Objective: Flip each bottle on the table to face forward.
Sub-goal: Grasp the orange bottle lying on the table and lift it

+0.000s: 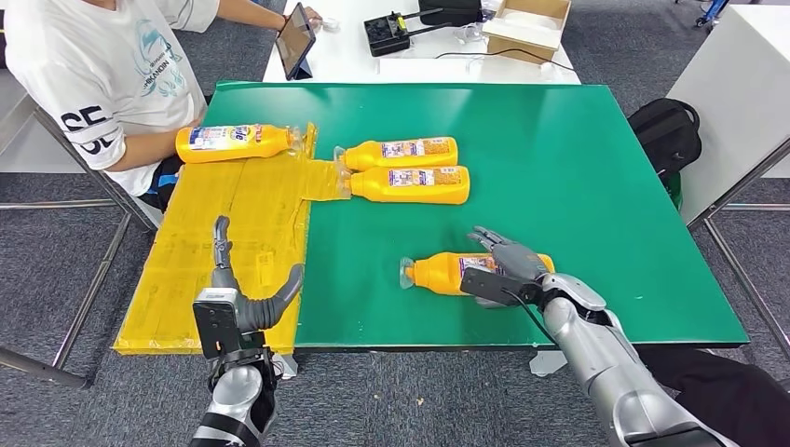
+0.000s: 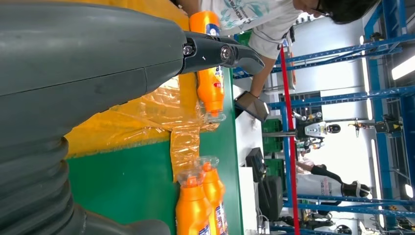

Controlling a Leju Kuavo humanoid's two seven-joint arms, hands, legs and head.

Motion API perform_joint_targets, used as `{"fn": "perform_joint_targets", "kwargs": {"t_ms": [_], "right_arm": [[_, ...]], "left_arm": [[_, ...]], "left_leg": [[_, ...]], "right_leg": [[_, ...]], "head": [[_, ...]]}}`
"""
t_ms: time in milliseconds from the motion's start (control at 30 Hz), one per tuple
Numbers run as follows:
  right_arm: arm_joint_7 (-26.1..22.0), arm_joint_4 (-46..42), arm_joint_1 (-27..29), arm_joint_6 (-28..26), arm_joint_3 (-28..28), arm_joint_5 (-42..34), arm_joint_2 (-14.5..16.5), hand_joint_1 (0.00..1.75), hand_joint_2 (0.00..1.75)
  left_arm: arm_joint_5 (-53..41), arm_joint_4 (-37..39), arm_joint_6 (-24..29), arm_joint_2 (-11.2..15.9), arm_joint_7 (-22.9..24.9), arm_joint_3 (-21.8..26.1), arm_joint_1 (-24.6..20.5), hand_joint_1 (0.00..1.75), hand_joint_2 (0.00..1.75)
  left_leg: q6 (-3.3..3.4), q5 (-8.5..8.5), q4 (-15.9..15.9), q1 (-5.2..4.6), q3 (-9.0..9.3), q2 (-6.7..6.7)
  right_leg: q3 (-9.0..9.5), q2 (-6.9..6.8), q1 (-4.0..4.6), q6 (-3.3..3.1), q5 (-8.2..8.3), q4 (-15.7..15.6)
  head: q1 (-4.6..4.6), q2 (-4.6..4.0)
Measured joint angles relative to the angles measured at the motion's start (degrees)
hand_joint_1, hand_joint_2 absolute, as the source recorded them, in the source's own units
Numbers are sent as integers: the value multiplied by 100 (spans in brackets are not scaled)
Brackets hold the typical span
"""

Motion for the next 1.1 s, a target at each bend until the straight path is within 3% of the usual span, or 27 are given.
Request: {"fn": "perform_joint_targets", "kwargs": {"t_ms": [900,1100], "right_arm": [[305,-547,236,123,416,-109,-673,0,175],[413,-618,311,227,462,-227,-952,0,175]], "left_arm": [[-14,120,-119,-61,0,17,30,0,175],[-7,133,-136,-61,0,26,29,0,175]], "left_leg": [[2,-2,0,0,-5,-1],[3,-2,1,0,-5,-3]], "right_leg": [[-6,-1,0,0,0,-1],[-5,-1,0,0,0,-2]], "head": [[-1,0],[0,0]]}}
